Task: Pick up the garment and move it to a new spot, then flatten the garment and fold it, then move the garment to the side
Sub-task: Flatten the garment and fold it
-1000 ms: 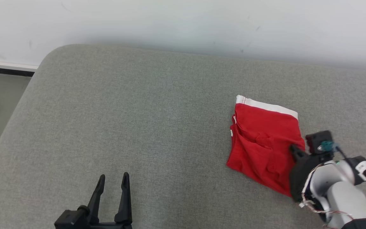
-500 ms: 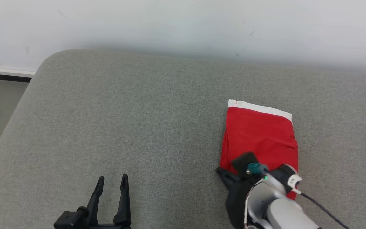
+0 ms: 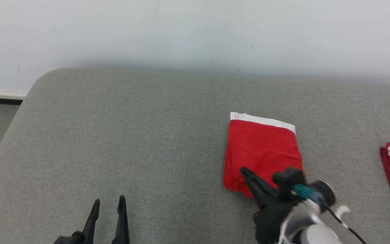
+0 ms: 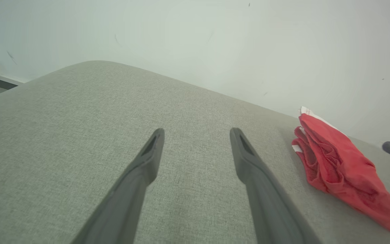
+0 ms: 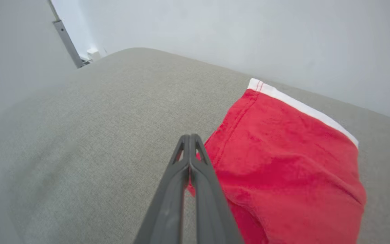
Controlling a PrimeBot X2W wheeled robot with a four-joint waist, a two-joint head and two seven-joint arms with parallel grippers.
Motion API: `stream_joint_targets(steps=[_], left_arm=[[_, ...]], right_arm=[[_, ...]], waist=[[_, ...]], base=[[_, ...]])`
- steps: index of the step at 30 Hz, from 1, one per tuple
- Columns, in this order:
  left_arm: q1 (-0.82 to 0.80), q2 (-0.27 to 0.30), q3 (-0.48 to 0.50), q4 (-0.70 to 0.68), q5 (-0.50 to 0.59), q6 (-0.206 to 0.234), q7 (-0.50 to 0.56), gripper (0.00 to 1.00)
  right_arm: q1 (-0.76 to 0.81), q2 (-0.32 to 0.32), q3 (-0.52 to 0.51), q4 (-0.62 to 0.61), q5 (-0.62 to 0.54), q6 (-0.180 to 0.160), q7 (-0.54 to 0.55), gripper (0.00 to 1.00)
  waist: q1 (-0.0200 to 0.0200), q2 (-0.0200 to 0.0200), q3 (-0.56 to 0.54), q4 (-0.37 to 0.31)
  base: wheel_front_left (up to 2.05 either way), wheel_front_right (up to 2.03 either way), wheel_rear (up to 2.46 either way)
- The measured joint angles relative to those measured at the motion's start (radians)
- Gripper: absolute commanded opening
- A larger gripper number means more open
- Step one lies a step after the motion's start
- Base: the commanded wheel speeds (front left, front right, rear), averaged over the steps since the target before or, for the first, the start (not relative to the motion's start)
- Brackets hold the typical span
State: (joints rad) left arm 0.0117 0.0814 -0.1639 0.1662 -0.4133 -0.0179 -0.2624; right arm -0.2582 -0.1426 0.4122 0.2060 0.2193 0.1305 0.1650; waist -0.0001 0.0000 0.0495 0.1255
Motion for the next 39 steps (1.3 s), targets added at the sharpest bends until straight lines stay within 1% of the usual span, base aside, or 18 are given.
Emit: stream_joint_targets(steps=[1,2,4,5,6,9,12,16,20,26,31,39], left_arm=[[0.007,0.003,0.002,-0.002,0.002,0.0,0.0,1.0],[0.012,0.007,0.004,-0.004,0.007,0.0,0.0,1.0],[0.018,0.012,0.013,-0.015,0.012,0.002,0.0,1.0],[0.025,0.013,0.017,-0.017,0.014,0.002,0.0,1.0],[0.032,0.014,0.021,-0.02,0.016,0.003,0.0,1.0],[0.042,0.017,0.032,-0.029,0.03,0.005,0.0,1.0],[0.047,0.019,0.041,-0.03,0.044,0.002,0.0,1.0],[0.051,0.015,0.064,-0.043,0.06,0.0,0.0,1.0],[0.07,0.01,0.077,-0.032,0.082,-0.012,0.0,1.0],[0.088,0.005,0.098,-0.006,0.126,-0.037,0.0,1.0],[0.105,-0.004,0.111,0.015,0.142,-0.061,0.0,1.0],[0.117,-0.014,0.125,0.033,0.166,-0.079,0.0,1.0]], right_arm=[[0.026,0.01,-0.04,-0.016,-0.021,0.0,-0.017,0.0],[0.053,0.022,-0.079,-0.035,-0.042,0.0,-0.037,0.14],[0.107,0.039,-0.172,-0.07,-0.082,0.0,-0.074,0.79],[0.135,0.048,-0.218,-0.087,-0.1,0.0,-0.092,0.95],[0.16,0.057,-0.263,-0.103,-0.114,0.0,-0.109,1.0],[0.219,0.077,-0.377,-0.147,-0.138,0.0,-0.151,1.0],[0.262,0.087,-0.454,-0.172,-0.144,0.0,-0.185,1.0],[0.301,0.089,-0.516,-0.176,-0.15,0.0,-0.233,1.0],[0.32,0.091,-0.552,-0.124,-0.149,0.0,-0.288,1.0],[0.33,0.091,-0.543,-0.046,-0.147,0.0,-0.344,1.0],[0.337,0.091,-0.521,-0.002,-0.14,0.0,-0.361,1.0],[0.338,0.09,-0.472,0.018,-0.127,0.0,-0.371,1.0]], waist=[[0.0,0.0,-0.006,-0.007],[0.0,0.0,-0.012,-0.013],[0.0,0.0,-0.024,-0.027],[0.0,0.0,-0.03,-0.034],[0.0,0.0,-0.035,-0.042],[0.0,0.0,-0.048,-0.067],[0.0,0.0,-0.057,-0.091],[-0.0001,-0.0001,-0.067,-0.12],[0.0,0.0,-0.074,-0.145],[0.0,0.0,-0.092,-0.165],[0.0,0.0,-0.105,-0.169],[0.0001,-0.0001,-0.109,-0.164]], base=[[0.0,0.0,0.0],[0.0,0.0,0.0],[0.0,0.0,0.0],[0.0,0.0,0.0],[0.0,0.0,0.0],[0.0,0.0,0.0],[0.0,0.0,0.0],[0.0,0.0,0.0],[0.0,0.0,0.0],[0.0,0.0,0.0],[0.0,0.0,0.0],[0.0,0.0,0.0]])
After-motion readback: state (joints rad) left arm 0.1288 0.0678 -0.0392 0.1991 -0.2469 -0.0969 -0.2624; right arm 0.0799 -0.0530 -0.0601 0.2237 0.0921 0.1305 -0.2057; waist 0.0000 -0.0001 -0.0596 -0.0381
